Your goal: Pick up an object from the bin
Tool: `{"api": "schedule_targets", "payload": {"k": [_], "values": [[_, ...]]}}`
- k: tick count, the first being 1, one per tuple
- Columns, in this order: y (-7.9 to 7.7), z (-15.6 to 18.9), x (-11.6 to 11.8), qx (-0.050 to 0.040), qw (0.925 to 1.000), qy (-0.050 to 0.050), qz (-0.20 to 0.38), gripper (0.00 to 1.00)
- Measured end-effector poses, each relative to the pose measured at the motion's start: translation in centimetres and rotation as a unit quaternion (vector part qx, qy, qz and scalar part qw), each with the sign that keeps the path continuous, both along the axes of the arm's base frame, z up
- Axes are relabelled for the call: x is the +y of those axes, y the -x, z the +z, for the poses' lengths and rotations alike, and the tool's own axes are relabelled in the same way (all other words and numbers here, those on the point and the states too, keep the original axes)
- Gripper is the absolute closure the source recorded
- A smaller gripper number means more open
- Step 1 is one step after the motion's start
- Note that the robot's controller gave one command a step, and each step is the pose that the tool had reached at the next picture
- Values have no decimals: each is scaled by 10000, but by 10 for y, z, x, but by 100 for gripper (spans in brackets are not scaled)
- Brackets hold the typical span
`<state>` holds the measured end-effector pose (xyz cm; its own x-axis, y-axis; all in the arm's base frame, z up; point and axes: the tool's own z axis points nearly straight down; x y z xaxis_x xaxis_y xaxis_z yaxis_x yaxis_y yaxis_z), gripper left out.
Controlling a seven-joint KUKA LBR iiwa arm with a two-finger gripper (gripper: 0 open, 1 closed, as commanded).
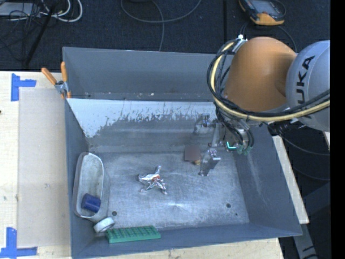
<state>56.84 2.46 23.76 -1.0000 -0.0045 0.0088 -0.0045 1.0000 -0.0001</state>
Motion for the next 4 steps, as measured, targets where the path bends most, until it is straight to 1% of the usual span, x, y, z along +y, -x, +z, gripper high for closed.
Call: {"api": "schedule_targets", "payload": {"k": [1, 2, 3, 4], "values": [[3, -167, 29, -65, 9999, -8, 150, 0], [5, -165, 81, -75, 9980, -6, -625, 0], [5, -163, 82, -74, 9980, -10, -625, 100], [-16, -21, 68, -83, 9898, -5, -1424, 100]]}}
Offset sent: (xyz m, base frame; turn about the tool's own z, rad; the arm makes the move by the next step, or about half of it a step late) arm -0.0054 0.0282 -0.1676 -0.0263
